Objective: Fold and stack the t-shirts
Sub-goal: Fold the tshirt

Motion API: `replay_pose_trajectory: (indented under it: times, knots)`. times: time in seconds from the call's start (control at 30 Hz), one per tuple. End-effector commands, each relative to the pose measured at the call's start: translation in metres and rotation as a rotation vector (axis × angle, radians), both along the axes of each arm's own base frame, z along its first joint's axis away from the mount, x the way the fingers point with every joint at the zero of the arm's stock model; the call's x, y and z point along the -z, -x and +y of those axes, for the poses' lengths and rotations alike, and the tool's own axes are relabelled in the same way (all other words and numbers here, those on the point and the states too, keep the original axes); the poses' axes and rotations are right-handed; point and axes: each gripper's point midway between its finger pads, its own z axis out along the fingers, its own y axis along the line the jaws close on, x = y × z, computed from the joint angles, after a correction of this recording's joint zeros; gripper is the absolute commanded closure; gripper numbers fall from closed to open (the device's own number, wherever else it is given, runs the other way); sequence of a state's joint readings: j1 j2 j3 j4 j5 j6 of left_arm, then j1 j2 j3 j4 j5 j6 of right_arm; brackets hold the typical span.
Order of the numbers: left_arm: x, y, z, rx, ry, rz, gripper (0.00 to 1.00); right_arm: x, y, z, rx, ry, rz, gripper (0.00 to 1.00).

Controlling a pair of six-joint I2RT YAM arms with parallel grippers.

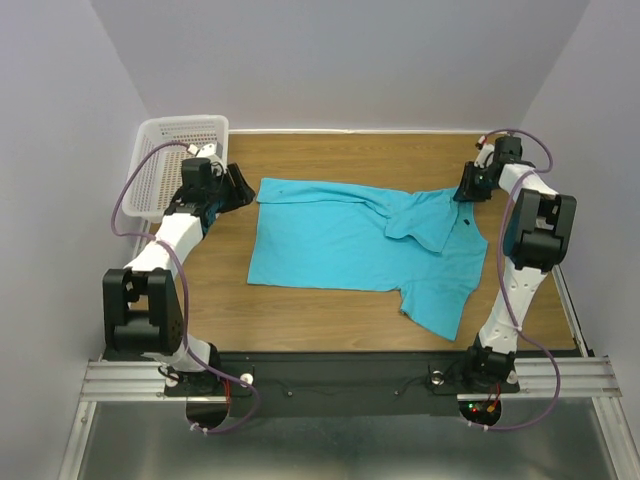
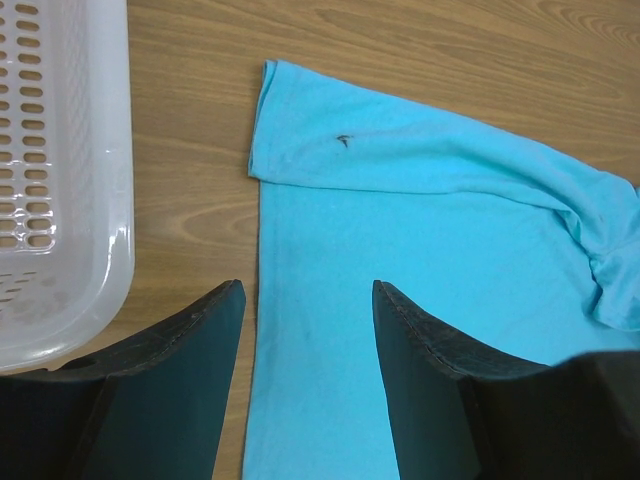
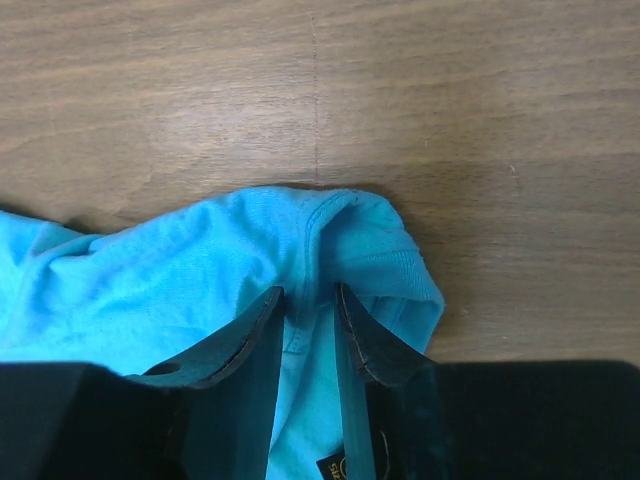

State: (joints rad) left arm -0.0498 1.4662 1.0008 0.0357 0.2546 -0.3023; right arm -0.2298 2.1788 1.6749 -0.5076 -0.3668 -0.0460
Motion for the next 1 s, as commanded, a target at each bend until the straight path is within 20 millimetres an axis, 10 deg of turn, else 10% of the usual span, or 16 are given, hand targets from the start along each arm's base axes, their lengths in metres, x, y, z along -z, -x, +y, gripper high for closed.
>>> replay_pose_trajectory:
  times: [0.0,0.27,0.67,0.97]
  knots:
    - [-0.014,-0.013,-0.003,0.012,0.024,-0.050,0.35,-0.010,-0.018,-0.009,0.016,0.016,-0.056,0.67]
    - [0.000,-0.024,-0.005,0.013,0.031,-0.020,0.35,-0.026,-0.019,-0.013,0.035,0.014,-0.092,0.99]
    - [0.003,-0.091,-0.027,0.071,0.051,-0.019,0.38,-0.030,-0.018,-0.019,0.060,0.021,-0.113,0.99]
    - [0.050,-0.130,-0.065,0.127,0.081,0.081,0.42,-0.036,-0.023,-0.020,0.066,0.021,-0.135,0.99]
